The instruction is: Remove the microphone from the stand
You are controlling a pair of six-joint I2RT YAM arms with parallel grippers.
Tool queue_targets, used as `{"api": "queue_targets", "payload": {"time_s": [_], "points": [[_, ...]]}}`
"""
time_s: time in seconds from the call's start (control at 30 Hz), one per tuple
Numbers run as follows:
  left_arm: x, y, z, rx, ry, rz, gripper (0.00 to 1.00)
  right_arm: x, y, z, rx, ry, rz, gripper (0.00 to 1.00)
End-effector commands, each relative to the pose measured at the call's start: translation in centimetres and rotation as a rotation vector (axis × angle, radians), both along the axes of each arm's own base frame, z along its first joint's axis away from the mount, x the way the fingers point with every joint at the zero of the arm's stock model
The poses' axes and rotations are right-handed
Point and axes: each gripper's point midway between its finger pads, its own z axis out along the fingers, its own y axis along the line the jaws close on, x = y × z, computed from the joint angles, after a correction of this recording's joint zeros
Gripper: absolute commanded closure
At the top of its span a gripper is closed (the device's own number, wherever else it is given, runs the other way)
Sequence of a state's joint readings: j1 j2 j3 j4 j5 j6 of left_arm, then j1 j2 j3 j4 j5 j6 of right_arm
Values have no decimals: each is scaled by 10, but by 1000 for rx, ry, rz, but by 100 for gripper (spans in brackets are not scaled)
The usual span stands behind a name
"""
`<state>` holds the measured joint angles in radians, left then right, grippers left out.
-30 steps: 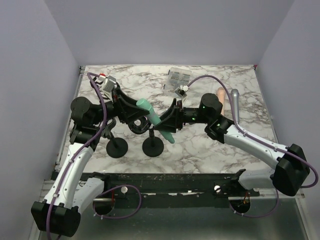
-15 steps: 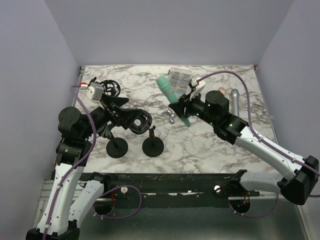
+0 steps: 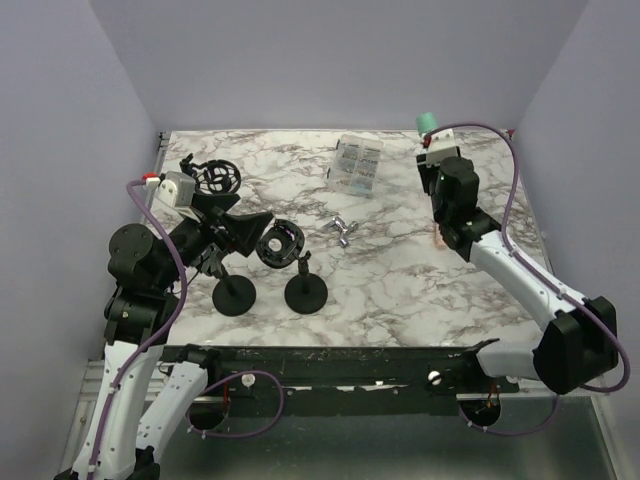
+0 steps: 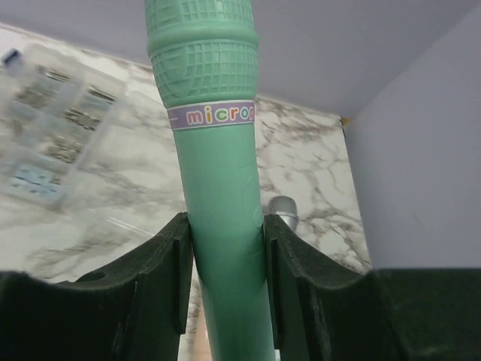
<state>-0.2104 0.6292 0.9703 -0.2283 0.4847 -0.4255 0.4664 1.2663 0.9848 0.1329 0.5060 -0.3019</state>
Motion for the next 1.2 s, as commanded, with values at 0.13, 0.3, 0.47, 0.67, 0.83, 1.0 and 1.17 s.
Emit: {"api": "queue_targets", "payload": {"time_s": [0.13,0.3,0.47,0.67,0.83,1.0,1.17], "points": [[1,6,0,-1,-20,39,2,65,-84,-52,-104,114,-120,99],[1,3,-1,-3,-18,22,2,85,-137,-93,-101,204,-209,99],[1,-5,-3,-11,-6,-28,2,87,-181,-125,-138,298,-236,100],[2,-11,-7,-22,26,-70,2,87,-204,-148,-103,385,-168,98],[5,-13,-10,-20,41,-75,2,87,-222,-173,-56,468,-157,97],[8,-14,-13,-18,53,-77,2,73,-244,-209,-52,600,-186,98],[10,-16,-14,-28,67,-94,2,61,-259,-234,-16,668,-225,98]]}}
